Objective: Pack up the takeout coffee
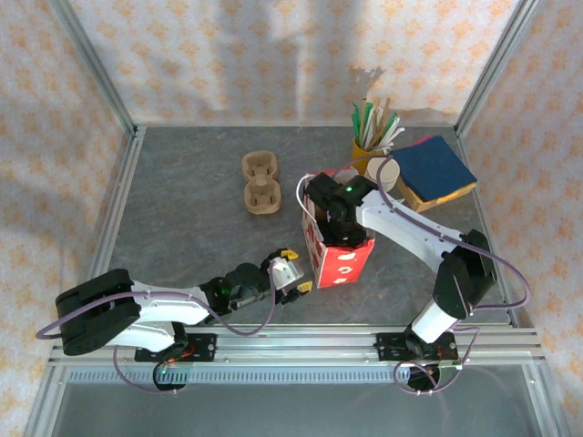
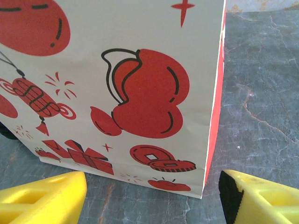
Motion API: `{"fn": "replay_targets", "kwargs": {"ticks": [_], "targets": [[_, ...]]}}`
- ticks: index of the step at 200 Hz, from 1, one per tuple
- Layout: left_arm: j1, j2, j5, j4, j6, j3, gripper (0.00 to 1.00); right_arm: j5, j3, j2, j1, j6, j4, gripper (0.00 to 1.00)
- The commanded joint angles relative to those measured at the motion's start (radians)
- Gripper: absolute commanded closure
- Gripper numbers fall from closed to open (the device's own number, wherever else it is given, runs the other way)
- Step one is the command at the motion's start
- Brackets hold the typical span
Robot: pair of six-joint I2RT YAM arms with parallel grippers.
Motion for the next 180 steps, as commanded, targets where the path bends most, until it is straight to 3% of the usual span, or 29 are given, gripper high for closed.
{"fn": "replay_targets", "kwargs": {"ticks": [1, 180], "targets": [[-0.010, -0.013, -0.019, -0.013, 0.002, 0.006, 0.22, 0.027, -0.014, 0.035, -0.003, -0.006, -0.001, 0.26], [-0.011, -0.016, -0.020, -0.011, -0.002, 0.006, 0.22, 0.024, 0.014, 0.014, -0.003, 0.000, -0.004, 0.23]]}}
